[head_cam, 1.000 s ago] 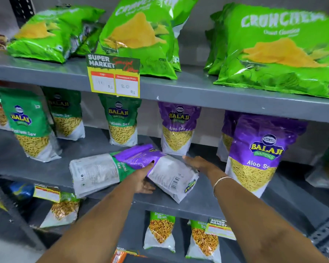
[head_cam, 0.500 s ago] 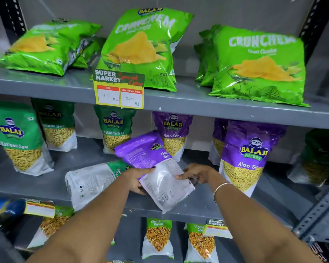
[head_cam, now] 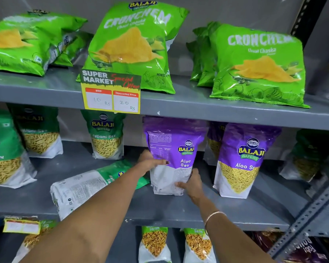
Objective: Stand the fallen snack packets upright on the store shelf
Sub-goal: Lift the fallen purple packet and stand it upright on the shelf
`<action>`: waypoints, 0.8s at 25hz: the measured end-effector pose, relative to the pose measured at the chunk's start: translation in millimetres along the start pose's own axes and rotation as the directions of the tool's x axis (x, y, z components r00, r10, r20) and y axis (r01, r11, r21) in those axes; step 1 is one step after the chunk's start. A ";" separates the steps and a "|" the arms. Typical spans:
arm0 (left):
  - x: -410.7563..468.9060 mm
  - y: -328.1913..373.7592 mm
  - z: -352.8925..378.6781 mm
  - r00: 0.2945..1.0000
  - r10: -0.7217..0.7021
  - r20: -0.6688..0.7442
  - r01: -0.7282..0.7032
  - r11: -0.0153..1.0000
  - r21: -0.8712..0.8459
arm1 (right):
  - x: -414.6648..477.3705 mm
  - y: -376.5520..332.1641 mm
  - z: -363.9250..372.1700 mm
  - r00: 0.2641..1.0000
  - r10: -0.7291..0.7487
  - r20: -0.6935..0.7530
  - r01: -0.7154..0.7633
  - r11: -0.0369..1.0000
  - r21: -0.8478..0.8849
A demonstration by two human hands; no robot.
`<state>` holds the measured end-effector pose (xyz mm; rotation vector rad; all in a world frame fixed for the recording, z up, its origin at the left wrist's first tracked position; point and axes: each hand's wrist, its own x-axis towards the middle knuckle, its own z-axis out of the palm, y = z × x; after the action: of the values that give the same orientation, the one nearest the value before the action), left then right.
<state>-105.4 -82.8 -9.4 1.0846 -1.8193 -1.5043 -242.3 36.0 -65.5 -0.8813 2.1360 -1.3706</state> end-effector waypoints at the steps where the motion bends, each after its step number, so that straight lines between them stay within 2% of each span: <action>1: -0.7 1.2 0.8 1.000 -0.002 -0.004 0.002 1.000 0.020 | 2.0 2.9 1.6 1.000 -0.006 -0.013 0.006 1.000 0.005; 3: -3.3 2.1 -1.6 0.998 -0.038 0.055 0.037 0.999 0.023 | 4.9 4.2 1.9 1.000 -0.003 0.006 0.003 1.000 -0.011; 5: -9.6 -0.7 -4.7 0.980 -0.104 0.168 0.095 0.993 0.063 | 7.9 2.8 -0.4 1.000 0.011 0.024 -0.009 0.997 -0.079; 7: -15.2 -4.1 -7.5 0.958 -0.185 0.221 0.167 0.981 0.098 | 8.7 -2.3 -5.0 0.999 0.034 0.010 -0.032 0.987 -0.158; 10: -18.3 -9.4 -15.9 0.941 -0.266 0.211 0.244 0.962 0.124 | 9.2 -7.3 -10.7 0.995 0.086 -0.042 -0.091 0.984 -0.150; 12: -17.7 -10.6 -18.6 0.913 -0.294 0.283 0.259 0.953 0.154 | 9.4 -10.3 -11.6 0.996 0.070 -0.051 -0.075 0.993 -0.094; 14: -17.7 -10.8 -11.5 0.913 -0.276 0.300 0.225 0.955 0.194 | 10.3 -12.5 -11.7 0.998 0.041 0.048 -0.041 0.999 -0.006; 16: -17.8 -9.5 1.4 0.958 -0.197 0.207 0.160 0.970 0.184 | 8.3 -12.5 -16.7 0.981 0.010 0.194 -0.015 1.000 0.025; 18: -17.7 -7.1 13.6 0.983 -0.122 0.134 0.101 0.983 0.152 | 4.0 -16.6 -29.9 0.926 0.068 0.372 -0.070 0.997 -0.008; 20: -14.4 -8.4 20.4 0.984 -0.109 0.139 0.093 0.989 0.113 | -1.5 -19.9 -36.7 0.844 0.097 0.528 -0.075 0.995 -0.063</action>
<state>-112.3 -60.1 -21.1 1.1603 -1.9898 -1.5980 -260.3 54.0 -32.5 -1.0242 1.7478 -0.9001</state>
